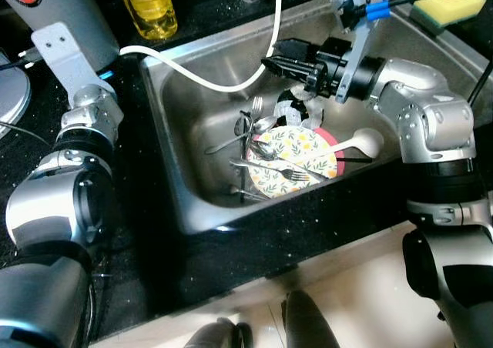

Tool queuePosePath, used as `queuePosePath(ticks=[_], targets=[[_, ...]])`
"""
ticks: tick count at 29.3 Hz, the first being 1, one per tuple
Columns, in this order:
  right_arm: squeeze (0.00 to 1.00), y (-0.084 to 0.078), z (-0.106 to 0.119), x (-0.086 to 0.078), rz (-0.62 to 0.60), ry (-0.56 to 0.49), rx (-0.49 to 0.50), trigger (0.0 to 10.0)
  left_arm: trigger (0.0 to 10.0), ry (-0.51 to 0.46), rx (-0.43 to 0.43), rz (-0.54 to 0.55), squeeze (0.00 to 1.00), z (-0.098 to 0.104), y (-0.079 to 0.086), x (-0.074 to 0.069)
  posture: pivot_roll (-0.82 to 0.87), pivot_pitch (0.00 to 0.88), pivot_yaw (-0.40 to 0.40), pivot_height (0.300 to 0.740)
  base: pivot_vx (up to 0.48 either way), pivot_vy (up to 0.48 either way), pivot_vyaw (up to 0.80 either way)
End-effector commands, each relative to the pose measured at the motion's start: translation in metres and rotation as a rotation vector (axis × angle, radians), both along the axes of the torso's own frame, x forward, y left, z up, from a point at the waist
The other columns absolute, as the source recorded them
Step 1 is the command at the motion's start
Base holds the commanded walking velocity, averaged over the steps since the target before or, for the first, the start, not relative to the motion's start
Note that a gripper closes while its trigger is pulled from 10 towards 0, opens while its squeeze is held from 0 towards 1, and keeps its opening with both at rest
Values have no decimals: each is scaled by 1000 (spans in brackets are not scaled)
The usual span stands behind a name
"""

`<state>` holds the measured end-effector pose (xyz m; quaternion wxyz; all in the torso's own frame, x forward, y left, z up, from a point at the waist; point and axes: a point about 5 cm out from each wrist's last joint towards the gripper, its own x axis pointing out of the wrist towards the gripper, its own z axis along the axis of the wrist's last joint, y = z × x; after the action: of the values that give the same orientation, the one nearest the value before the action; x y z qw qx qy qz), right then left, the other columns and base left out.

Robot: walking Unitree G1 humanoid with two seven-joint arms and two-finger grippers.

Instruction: Kitchen organization

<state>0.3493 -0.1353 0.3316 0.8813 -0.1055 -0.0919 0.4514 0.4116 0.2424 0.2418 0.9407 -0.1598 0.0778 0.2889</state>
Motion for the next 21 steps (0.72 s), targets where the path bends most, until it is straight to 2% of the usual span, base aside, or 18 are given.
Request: queuePosePath(ticks=[1, 2, 3, 4, 5, 6, 8, 14, 17, 18, 19, 20, 21], targets=[[0, 9, 4, -1, 39, -14, -8, 10000, 9961, 163, -77, 36, 0, -43, 7, -11, -205, 259, 131, 740, 0, 0, 0], [0, 9, 4, -1, 39, -14, -8, 10000, 9961, 163, -77, 36, 0, -43, 7, -11, -205, 259, 131, 740, 0, 0, 0], [0, 12, 4, -1, 44, -16, -5, 10000, 0, 190, -133, 34, 0, -53, 6, -13, -190, 252, 141, 740, 0, 0, 0], [0, 12, 4, -1, 44, -16, -5, 10000, 0, 190, -133, 34, 0, -53, 6, -13, -190, 252, 141, 740, 0, 0, 0], [0, 13, 4, -1, 46, -19, -3, 10000, 0, 212, -184, 36, 0, -61, 4, -16, -191, 249, 150, 740, 0, 0, 0], [0, 13, 4, -1, 46, -19, -3, 10000, 0, 212, -184, 36, 0, -61, 4, -16, -191, 249, 150, 740, 0, 0, 0], [0, 14, 5, -1, 43, -25, 1, 10000, 0, 230, -242, 49, 0, -69, 3, -18, -193, 245, 157, 740, 0, 0, 0], [0, 9, 6, -1, 26, -33, -1, 10000, 0, 227, -305, 98, 0, -73, 7, -21, -199, 234, 157, 740, 0, 0, 0], [0, 8, 7, -1, 24, -38, 0, 10000, 0, 231, -300, 113, 0, -74, 8, -22, -197, 228, 157, 740, 0, 0, 0], [0, 8, 8, 0, 24, -42, 2, 10000, 0, 227, -246, 127, 0, -70, 13, -22, -196, 220, 158, 740, 0, 0, 0], [0, 8, 8, 0, 24, -42, 2, 10000, 0, 227, -246, 127, 0, -70, 13, -22, -196, 220, 158, 740, 0, 0, 0], [0, 8, 9, 0, 24, -44, 4, 10000, 0, 224, -206, 136, 0, -68, 16, -22, -196, 219, 157, 740, 0, 0, 0], [0, 8, 9, 0, 24, -47, 5, 10000, 3059, 198, -144, 148, 0, -60, 20, -21, -197, 217, 155, 740, 0, 0, 0]])
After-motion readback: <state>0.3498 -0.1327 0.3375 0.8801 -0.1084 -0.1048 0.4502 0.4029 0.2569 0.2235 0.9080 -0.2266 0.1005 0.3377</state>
